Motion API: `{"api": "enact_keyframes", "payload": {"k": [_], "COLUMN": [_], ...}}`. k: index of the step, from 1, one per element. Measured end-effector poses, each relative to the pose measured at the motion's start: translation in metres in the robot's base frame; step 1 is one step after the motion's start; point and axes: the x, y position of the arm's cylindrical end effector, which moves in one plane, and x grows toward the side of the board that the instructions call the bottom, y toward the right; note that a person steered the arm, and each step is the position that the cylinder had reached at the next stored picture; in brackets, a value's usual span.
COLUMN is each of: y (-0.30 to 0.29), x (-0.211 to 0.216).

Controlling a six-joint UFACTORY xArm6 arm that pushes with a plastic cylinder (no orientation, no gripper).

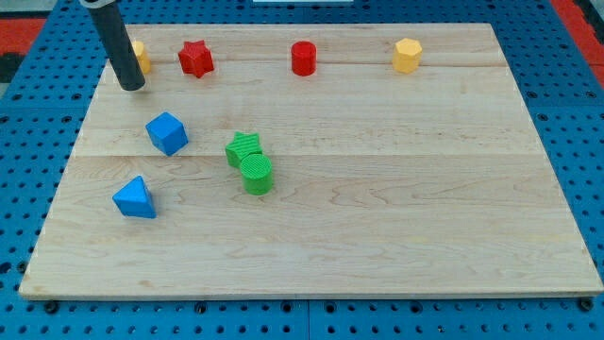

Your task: Place the blue cube above the green star

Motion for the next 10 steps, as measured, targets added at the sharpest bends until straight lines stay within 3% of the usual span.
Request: {"api": "enact_keyframes", "payload": {"k": [4, 6, 8, 10], "y": [0.026, 0.064, 0.042, 0.073], "x": [0.115, 0.089, 0.069, 0.063]}}
